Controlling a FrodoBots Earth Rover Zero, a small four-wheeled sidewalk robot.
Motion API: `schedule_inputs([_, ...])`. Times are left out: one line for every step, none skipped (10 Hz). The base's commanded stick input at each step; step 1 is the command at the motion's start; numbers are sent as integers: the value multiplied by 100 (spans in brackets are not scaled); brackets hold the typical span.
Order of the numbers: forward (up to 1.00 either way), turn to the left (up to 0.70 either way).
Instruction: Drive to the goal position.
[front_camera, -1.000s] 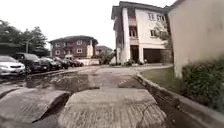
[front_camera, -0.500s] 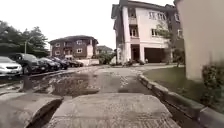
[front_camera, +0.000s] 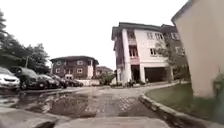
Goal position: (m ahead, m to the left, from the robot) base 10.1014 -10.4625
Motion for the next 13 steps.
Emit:
schedule_inputs([70, 0])
schedule_inputs([70, 0])
schedule_inputs([70, 0])
schedule_inputs([70, 0])
schedule_inputs([70, 0])
schedule_inputs([70, 0])
schedule_inputs([70, 0])
schedule_inputs([70, 0])
schedule_inputs([70, 0])
schedule_inputs([70, 0])
schedule_inputs([70, 0])
schedule_inputs([70, 0])
schedule_inputs([70, 0])
